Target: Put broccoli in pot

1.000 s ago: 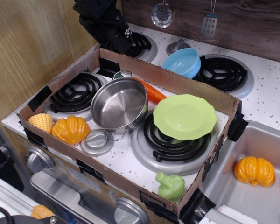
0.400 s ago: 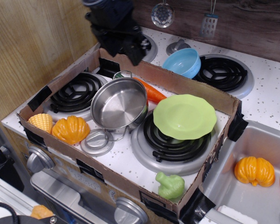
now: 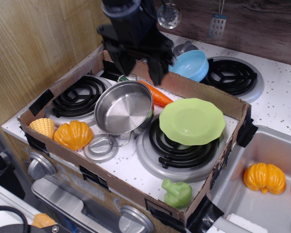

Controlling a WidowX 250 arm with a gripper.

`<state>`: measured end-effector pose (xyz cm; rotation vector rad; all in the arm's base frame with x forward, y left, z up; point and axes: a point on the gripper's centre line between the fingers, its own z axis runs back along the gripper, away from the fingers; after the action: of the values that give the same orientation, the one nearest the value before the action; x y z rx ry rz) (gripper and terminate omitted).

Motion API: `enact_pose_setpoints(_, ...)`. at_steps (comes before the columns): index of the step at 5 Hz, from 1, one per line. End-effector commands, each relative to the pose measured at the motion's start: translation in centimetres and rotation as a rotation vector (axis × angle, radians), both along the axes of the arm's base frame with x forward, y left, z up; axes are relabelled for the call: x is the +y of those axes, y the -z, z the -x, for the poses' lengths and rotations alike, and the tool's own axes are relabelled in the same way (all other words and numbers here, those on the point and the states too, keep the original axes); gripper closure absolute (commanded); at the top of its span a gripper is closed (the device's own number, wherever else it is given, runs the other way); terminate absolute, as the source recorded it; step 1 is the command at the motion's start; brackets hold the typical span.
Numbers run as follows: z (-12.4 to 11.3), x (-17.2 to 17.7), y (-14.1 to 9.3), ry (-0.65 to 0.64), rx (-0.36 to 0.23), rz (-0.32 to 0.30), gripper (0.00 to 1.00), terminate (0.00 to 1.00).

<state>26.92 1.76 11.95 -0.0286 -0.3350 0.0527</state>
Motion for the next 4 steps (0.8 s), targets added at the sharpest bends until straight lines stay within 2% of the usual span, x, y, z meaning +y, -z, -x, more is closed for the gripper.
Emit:
enact_pose_setpoints(1, 2.2, -2.4, 1.9, -0.094, 0.018, 0.052, 0.0, 0.0)
enact_pose_setpoints(3, 3.4, -3.1, 4.1, -0.096, 0.049, 0.076, 0.0, 0.0)
enact_pose_setpoints(4, 4.0, -3.7, 4.8, -0.088, 0.042, 0.086, 0.0, 0.0)
